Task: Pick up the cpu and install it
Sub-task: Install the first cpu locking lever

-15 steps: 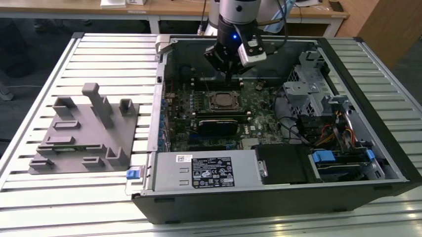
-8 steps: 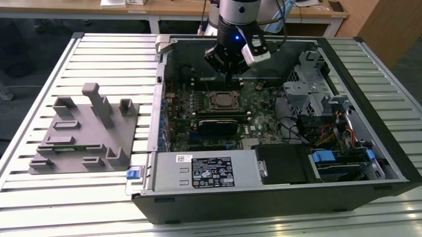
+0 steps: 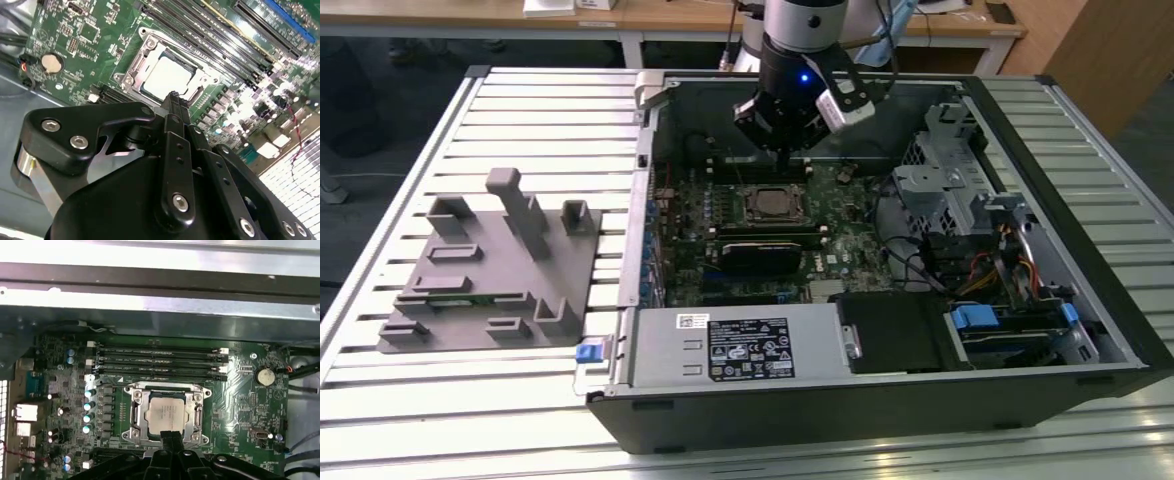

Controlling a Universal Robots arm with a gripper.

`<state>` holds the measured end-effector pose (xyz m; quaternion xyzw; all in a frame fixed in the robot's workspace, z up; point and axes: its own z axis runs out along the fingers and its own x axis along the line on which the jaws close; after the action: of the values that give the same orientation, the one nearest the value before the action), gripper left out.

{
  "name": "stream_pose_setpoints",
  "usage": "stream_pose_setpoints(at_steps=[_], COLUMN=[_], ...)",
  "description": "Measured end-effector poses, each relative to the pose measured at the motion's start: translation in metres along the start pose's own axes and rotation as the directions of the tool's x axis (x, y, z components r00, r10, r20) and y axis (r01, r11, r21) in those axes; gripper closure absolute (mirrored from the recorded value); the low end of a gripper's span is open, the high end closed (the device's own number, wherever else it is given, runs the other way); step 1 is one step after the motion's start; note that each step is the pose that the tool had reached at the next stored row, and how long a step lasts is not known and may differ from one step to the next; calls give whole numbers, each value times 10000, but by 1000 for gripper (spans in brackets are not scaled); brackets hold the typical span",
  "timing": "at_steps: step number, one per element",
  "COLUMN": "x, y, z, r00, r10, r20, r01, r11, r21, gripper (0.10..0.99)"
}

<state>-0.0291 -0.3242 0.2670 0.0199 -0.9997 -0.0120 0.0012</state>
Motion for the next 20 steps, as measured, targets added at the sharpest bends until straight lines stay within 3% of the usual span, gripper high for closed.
stream_pose_setpoints(at_steps=[3, 10, 12, 15, 20], x=[33, 227, 290, 377, 433], y=[0, 7, 9, 13, 28], z=[2, 8, 12, 21, 34], r00=[9999, 9999, 9998, 9997, 9996], r10=[-158, -161, -160, -145, 66], r20=[0, 20, 70, 212, 288], r01=[158, 161, 160, 145, -66], r11=[9999, 9999, 9999, 9999, 10000], r21=[-2, -10, -7, 0, -1], gripper=[980, 980, 980, 980, 980])
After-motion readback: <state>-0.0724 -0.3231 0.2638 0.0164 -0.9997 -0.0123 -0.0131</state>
